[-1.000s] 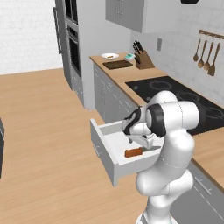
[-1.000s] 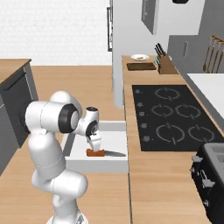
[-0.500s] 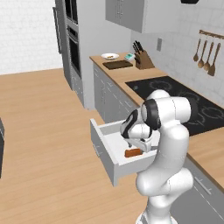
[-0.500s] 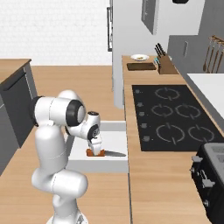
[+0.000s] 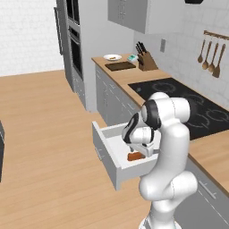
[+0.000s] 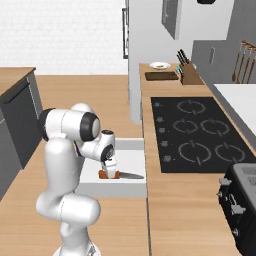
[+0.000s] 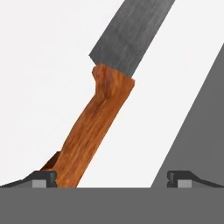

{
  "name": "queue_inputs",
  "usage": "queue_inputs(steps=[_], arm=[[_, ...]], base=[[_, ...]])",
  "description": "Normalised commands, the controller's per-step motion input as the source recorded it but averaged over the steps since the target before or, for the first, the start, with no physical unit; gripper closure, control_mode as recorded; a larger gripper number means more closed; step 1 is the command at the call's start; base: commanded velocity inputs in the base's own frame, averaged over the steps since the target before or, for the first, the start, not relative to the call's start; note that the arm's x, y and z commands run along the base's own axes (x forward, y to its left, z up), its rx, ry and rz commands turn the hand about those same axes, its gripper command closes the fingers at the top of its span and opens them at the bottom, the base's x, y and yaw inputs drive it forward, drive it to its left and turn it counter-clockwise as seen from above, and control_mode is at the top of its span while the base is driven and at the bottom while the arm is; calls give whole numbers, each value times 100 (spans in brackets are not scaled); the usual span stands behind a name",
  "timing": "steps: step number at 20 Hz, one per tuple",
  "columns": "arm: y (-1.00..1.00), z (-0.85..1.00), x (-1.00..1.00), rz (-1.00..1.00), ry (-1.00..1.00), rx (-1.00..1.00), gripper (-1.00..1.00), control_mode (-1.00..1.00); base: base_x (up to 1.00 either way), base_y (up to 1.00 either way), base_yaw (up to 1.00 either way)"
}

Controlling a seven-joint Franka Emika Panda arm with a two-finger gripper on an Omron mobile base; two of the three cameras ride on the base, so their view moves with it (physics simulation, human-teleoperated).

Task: Pick up the knife from the drawer and place it on the cutting board. Then place the meat from the plate to the cutting board.

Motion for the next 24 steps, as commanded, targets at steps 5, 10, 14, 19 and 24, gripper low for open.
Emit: queue_inputs(steps=[5, 10, 14, 19, 24], arm=[[1, -20, 11, -6, -1, 0, -100, -100], [0, -22, 5, -7, -2, 0, -100, -100], [0, -4, 19, -7, -2, 0, -100, -100], [0, -8, 23, -6, 0, 0, -100, -100], [0, -7, 34, -3, 0, 0, -100, -100]], base=[[0, 0, 0], [0, 0, 0], [0, 0, 0], [0, 0, 0], [0, 0, 0]])
